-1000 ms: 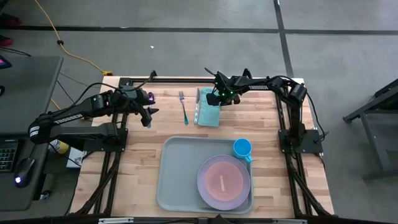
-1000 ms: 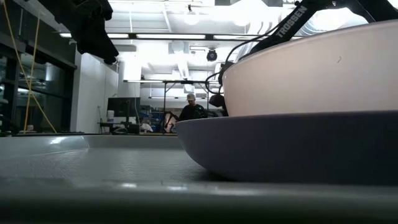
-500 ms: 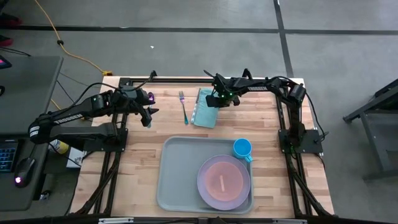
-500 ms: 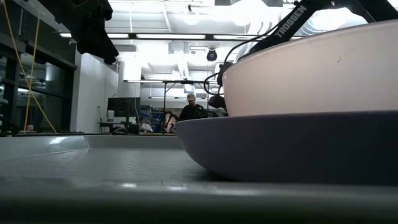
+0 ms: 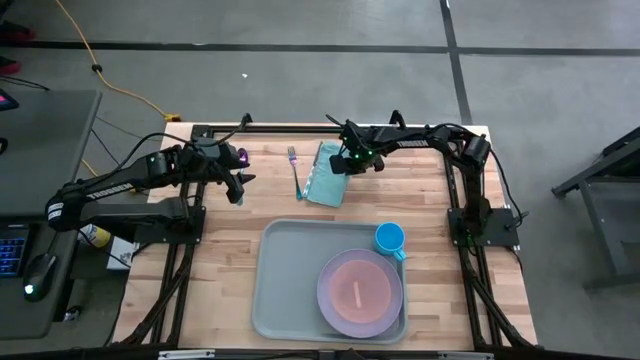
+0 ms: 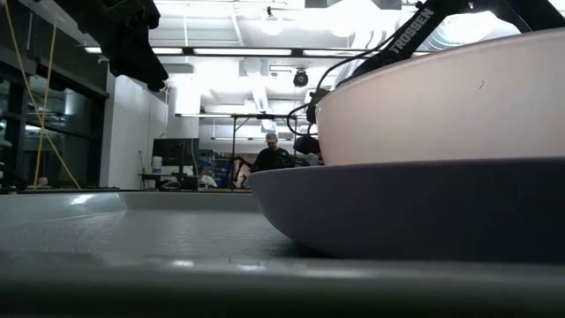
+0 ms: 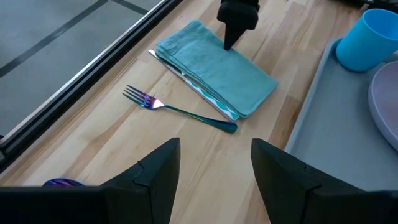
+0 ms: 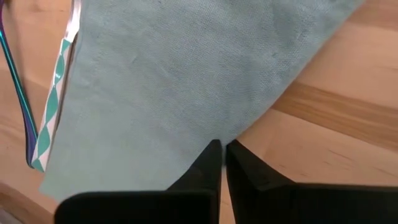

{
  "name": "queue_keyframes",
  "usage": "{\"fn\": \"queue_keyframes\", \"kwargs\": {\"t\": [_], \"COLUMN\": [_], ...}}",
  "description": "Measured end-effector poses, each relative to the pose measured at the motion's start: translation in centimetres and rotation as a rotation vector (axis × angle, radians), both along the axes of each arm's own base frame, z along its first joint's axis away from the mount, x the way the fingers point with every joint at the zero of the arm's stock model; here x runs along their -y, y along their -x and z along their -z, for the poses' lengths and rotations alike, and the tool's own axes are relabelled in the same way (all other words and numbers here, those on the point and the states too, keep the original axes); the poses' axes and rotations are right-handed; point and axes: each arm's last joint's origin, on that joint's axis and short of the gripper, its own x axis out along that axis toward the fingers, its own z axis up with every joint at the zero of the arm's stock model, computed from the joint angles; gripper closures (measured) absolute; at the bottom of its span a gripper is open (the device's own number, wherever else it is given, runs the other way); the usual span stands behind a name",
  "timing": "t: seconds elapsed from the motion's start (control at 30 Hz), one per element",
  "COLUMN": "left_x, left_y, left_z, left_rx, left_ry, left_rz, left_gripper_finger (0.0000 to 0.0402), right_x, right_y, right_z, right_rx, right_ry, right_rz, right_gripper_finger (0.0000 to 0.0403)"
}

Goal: Set up tray
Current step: Put the blue napkin on the gray tray to the left of the purple plate

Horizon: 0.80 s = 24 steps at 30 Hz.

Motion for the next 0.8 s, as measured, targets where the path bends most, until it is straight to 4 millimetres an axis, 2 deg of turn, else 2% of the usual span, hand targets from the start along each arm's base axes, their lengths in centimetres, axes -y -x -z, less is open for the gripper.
{"fn": "queue_keyframes", "kwargs": {"t": [0.23, 0.5, 0.8], "left_x": [0.0, 0.0, 0.0], "left_y": [0.0, 0.0, 0.0], "left_z": [0.0, 0.0, -0.1], "left_rx": [0.0, 0.002, 0.011], "left_ry": [0.0, -0.001, 0.006], "left_rz": [0.0, 0.0, 0.0], "left_gripper_finger": [0.0174, 0.0174, 0.0174], "right_x": [-0.5, -1.1, -2.7], "right_y": [0.0, 0.6, 1.0], "right_z": [-1.5, -5.1, -8.9], "right_rx": [0.023, 0.077, 0.166], "right_ry": [0.04, 0.116, 0.206], "right_rz": [-0.01, -0.028, -0.083], "right_gripper_finger": [0.0403, 0.0402, 0.0402]}}
